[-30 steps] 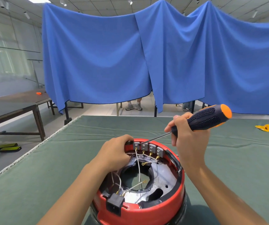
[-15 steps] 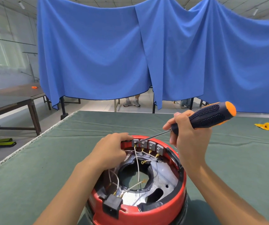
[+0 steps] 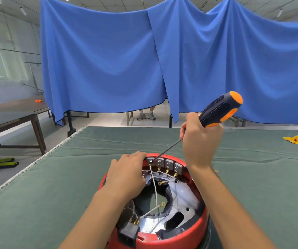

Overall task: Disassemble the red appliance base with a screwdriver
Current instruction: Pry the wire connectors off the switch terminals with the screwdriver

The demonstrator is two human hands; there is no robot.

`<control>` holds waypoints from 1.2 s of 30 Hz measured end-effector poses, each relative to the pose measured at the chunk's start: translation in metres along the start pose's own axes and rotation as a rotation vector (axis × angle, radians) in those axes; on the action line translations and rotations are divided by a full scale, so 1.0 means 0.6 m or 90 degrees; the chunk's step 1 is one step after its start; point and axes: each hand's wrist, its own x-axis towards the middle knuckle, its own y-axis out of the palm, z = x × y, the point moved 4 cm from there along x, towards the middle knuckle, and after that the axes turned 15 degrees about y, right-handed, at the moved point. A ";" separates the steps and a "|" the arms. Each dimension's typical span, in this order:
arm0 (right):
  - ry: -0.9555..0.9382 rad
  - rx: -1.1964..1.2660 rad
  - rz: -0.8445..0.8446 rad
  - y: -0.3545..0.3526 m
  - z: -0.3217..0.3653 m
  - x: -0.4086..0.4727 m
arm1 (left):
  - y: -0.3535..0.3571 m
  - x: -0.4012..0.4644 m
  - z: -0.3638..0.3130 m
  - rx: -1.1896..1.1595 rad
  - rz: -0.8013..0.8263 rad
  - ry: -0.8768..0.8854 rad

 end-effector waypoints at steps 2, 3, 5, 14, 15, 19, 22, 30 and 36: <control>0.015 -0.001 -0.023 -0.001 -0.003 0.012 | 0.004 -0.002 0.002 -0.005 0.005 0.009; 0.023 0.003 -0.030 -0.003 -0.005 0.016 | 0.006 -0.002 0.002 0.002 0.011 0.014; 0.036 0.025 -0.042 -0.006 -0.008 0.022 | 0.008 -0.001 0.004 0.010 0.016 0.019; 0.077 0.052 -0.050 -0.012 -0.013 0.034 | 0.002 -0.002 0.015 -0.091 -0.019 0.065; 0.072 0.056 -0.045 -0.011 -0.011 0.030 | 0.001 -0.002 0.015 -0.112 -0.016 0.067; 0.039 0.116 -0.028 -0.015 0.004 0.018 | -0.002 -0.004 0.022 -0.226 -0.010 0.036; 0.011 0.125 -0.006 -0.018 0.018 0.010 | -0.006 -0.003 0.024 -0.246 0.000 0.029; -0.010 0.095 0.043 -0.021 0.019 -0.012 | -0.021 0.004 -0.005 -0.089 0.116 0.027; 0.016 0.137 0.065 -0.016 0.011 -0.020 | 0.013 0.007 0.004 -0.012 0.127 -0.010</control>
